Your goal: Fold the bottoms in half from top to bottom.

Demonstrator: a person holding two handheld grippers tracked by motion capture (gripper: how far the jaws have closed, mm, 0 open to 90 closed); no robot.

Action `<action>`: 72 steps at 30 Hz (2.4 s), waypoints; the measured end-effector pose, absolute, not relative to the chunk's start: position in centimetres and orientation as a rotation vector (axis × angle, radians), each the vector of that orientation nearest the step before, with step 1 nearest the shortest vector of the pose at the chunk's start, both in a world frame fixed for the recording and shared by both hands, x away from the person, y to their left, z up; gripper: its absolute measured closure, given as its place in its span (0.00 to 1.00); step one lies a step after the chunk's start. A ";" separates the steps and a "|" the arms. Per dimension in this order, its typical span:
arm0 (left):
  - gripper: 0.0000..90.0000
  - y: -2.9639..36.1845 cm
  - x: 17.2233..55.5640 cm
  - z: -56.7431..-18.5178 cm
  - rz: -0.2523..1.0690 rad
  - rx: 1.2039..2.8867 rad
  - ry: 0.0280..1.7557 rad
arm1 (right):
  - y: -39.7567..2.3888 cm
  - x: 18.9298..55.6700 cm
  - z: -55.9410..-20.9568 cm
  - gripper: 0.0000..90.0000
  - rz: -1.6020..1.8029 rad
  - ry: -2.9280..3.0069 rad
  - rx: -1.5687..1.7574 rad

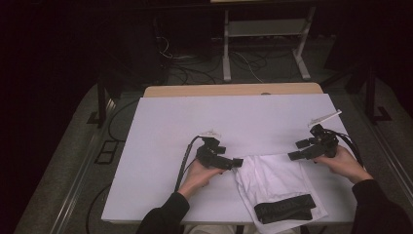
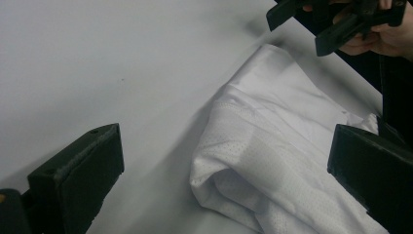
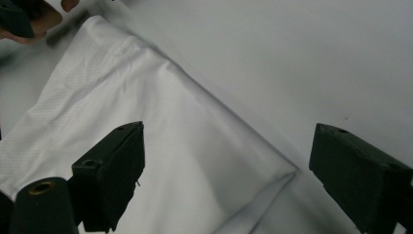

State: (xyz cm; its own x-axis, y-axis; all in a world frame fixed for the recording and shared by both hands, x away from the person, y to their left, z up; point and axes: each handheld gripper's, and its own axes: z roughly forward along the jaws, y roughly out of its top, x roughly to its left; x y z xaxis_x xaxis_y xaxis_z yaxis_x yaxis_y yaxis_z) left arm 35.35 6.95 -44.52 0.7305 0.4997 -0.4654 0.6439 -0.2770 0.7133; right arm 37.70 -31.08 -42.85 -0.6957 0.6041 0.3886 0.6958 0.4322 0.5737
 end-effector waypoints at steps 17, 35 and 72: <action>0.20 6.2 35.3 -45.1 -0.280 1.994 0.856 | -32.5 38.4 -44.4 0.36 -1.072 -2.507 -1.189; 0.75 5.2 35.1 -45.4 -0.297 2.045 0.823 | -31.1 38.2 -44.7 0.86 -1.033 -2.525 -1.124; 0.92 8.8 35.0 -40.7 0.001 2.110 0.776 | -27.1 40.1 -42.2 0.94 -1.188 -2.529 -1.155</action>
State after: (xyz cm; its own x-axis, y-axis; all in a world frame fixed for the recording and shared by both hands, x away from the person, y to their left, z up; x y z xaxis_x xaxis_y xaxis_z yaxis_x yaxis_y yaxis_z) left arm 34.95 8.84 -40.66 0.8060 0.5274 -0.2686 0.5270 -0.4330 0.7313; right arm 40.05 -27.08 -42.25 -0.7022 0.5903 0.3981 0.6833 0.4015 0.6099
